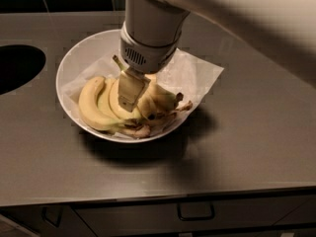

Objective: Pick banana from white bowl

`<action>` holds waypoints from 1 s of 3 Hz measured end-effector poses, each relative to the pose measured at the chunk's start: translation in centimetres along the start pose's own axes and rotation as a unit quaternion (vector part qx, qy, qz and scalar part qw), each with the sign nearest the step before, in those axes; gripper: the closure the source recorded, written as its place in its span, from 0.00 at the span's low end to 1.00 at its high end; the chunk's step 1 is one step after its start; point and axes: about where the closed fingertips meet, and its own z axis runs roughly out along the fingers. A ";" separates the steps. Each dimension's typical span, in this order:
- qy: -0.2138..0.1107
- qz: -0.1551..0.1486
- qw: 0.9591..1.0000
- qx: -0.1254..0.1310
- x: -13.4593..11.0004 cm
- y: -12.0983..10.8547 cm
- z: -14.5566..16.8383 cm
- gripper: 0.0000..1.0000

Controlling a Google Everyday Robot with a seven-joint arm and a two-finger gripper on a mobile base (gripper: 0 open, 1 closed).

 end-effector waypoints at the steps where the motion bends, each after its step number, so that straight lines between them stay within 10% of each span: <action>1: 0.002 0.018 1.000 0.008 0.6 -0.3 0.2 0.29; 3: 0.005 0.033 0.999 0.015 1.1 -0.5 0.4 0.29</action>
Offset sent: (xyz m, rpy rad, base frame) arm 0.0023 -0.0152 -0.0117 -0.0042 -0.0003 -0.0899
